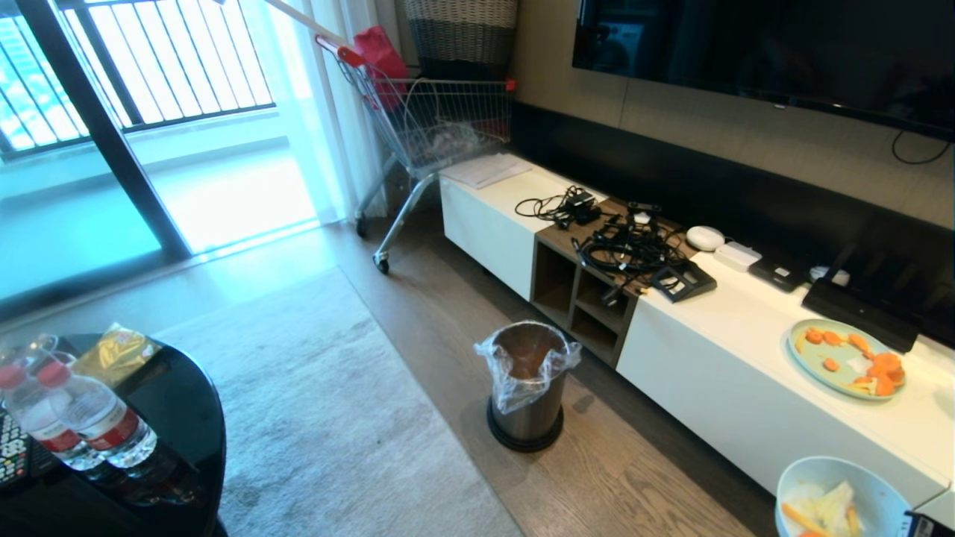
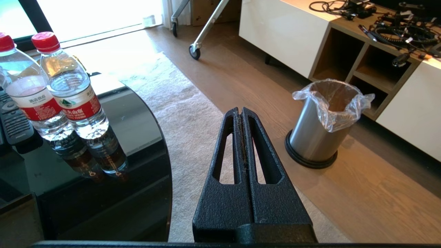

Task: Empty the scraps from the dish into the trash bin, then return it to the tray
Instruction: Move the bowl over the trash can

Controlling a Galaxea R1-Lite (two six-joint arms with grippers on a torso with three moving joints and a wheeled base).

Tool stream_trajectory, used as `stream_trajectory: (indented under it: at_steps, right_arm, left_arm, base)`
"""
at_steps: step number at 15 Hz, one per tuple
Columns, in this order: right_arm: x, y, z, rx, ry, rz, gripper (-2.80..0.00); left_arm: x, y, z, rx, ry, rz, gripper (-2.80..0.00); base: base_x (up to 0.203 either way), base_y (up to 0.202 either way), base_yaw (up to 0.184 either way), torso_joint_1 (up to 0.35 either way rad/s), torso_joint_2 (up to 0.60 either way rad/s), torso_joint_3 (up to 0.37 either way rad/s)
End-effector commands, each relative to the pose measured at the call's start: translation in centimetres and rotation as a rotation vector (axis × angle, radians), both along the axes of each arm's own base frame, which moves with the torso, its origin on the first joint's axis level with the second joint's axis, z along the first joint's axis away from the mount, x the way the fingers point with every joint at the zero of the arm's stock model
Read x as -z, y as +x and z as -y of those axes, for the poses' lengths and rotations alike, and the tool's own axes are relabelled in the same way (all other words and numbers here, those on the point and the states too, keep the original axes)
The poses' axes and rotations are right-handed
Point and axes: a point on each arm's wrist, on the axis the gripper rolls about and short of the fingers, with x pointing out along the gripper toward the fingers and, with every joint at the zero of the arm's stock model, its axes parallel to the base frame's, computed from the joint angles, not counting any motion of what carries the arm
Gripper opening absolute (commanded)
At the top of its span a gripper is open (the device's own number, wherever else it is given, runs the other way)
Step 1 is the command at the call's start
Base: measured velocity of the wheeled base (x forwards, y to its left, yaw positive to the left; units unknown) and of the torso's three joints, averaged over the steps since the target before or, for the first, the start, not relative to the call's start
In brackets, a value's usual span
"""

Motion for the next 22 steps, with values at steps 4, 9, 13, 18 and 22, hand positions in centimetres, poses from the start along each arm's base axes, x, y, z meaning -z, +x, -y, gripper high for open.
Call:
stream_trajectory:
  at_steps: [4, 9, 13, 18, 22]
  right_arm:
    - [-0.1, 0.1, 0.0, 0.007, -0.001, 0.009, -2.8]
    - [-0.7, 0.4, -0.1, -0.065, -0.048, 0.025, -2.8]
    - [-2.6, 2.8, -0.9, -0.083, -0.036, 0.063, -2.8]
    - [-3.7, 4.9, -1.5, -0.085, -0.033, 0.078, -2.8]
    - [-4.0, 5.9, -1.8, -0.083, -0.025, 0.098, -2.8]
  left_arm:
    - [0.0, 0.0, 0.0, 0.0, -0.002, 0.0, -2.8]
    - [0.0, 0.0, 0.0, 0.0, -0.002, 0.0, -2.8]
    - [0.0, 0.0, 0.0, 0.0, -0.002, 0.0, -2.8]
    - [0.0, 0.0, 0.0, 0.0, -0.002, 0.0, -2.8]
    - [0.0, 0.0, 0.0, 0.0, -0.002, 0.0, -2.8]
  base:
    - [0.0, 0.0, 0.0, 0.001, 0.0, -0.015]
    - [0.0, 0.0, 0.0, 0.001, 0.0, -0.164]
    - [0.0, 0.0, 0.0, 0.002, 0.0, -0.197]
    - [0.0, 0.0, 0.0, 0.001, 0.0, -0.202]
    - [0.0, 0.0, 0.0, 0.001, 0.0, -0.2]
